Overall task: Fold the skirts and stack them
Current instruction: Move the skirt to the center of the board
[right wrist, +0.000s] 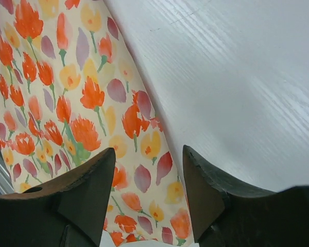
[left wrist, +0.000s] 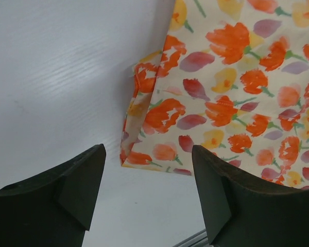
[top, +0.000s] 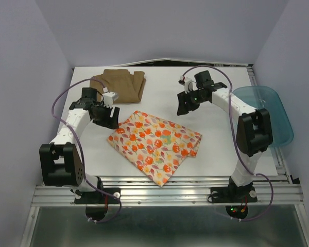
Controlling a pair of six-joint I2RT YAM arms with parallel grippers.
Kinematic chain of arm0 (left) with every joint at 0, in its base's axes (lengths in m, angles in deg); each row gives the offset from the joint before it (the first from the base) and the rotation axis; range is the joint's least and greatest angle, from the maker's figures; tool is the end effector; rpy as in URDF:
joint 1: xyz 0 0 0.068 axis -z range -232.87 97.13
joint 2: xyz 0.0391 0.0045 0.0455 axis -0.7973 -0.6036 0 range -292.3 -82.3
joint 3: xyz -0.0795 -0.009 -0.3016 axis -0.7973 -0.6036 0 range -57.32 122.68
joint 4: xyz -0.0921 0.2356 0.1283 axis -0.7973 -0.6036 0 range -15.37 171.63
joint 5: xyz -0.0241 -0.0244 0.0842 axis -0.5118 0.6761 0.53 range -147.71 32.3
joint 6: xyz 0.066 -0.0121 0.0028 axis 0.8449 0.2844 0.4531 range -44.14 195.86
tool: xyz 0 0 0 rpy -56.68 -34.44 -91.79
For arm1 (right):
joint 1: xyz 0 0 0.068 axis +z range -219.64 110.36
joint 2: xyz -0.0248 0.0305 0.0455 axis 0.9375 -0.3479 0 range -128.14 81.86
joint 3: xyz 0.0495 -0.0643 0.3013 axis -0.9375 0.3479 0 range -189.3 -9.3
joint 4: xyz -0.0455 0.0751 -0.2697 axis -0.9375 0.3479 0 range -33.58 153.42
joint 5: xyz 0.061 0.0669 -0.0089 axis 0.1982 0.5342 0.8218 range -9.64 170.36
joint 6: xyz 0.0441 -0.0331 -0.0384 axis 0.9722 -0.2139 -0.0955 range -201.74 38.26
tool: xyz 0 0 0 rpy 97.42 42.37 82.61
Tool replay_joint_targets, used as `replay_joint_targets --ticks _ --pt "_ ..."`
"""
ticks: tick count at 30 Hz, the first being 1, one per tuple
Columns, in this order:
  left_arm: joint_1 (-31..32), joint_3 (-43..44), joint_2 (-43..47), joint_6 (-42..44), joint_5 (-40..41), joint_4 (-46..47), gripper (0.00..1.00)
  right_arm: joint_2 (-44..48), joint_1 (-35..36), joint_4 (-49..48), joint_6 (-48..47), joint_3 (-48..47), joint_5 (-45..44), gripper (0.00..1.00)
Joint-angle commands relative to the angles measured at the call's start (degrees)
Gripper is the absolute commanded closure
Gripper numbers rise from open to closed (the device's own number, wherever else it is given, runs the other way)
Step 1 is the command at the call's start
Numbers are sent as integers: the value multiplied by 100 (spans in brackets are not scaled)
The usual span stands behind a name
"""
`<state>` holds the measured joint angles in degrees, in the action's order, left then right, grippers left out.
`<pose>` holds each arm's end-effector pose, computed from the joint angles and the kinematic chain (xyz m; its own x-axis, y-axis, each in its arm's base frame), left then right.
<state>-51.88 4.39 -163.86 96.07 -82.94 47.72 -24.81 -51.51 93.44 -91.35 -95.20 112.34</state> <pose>0.3203 -0.0285 0.2810 -0.6642 0.3241 -0.6737 0.5298 0.8398 -0.1184 0.4126 0.1649 0.2648 -0.7039 -0.3795 -0.6004 -0.6591 0.6641 0.3530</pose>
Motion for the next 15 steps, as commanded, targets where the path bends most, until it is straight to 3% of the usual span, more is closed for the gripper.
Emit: replay_joint_targets --ticks 1,8,15 --pt "-3 -124 -105 431 335 -405 21 -345 208 16 125 -93 132 39" --pt "59 -133 -825 616 133 -458 28 -153 261 -36 170 294 -86 36" --pt "59 -28 -1239 581 -34 -388 57 199 209 -10 249 356 -483 23"
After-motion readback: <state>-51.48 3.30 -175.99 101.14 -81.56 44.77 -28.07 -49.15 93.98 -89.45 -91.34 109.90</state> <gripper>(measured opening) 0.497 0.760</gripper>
